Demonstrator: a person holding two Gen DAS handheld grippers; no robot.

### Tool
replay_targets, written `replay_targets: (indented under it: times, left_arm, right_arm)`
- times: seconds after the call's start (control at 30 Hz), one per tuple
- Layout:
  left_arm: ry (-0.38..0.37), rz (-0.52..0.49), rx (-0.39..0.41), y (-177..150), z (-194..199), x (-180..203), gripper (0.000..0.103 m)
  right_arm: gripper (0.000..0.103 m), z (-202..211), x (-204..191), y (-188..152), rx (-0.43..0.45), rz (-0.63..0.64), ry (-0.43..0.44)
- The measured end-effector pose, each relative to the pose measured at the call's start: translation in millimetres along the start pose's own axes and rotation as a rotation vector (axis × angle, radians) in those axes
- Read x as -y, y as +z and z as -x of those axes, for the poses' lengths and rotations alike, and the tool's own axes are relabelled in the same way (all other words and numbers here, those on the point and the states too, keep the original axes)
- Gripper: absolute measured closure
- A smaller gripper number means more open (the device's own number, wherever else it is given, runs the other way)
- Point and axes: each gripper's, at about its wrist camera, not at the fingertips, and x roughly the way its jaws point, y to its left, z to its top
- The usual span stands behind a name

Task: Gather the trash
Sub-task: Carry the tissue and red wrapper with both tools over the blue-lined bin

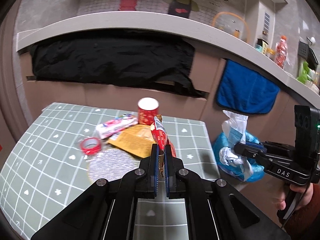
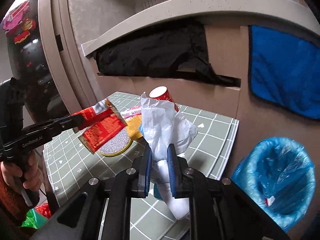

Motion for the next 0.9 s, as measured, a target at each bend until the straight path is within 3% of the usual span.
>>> replay_targets:
  times: [0.3, 0.47, 0.73, 0.9]
  left_arm:
    - [-0.036, -0.06, -0.022, 10, -17, 44, 0.098]
    - [-0.061, -0.1, 0.027, 26, -20, 79, 0.098]
    - [-0.156, -0.145, 0.168, 61, -34, 152, 0.098]
    - [-0.212, -0.167, 0.148, 68, -62, 200, 0.098]
  right_arm:
    - [0.09, 22, 28, -3, 0.046, -0.013, -0.031]
    - [0.09, 41, 45, 1, 0.095, -0.016, -0.056]
    - [0.09, 103, 88, 21, 0.217, -0.003, -0.218]
    - [0.09, 127, 119, 21, 0.23, -0.006, -0.331]
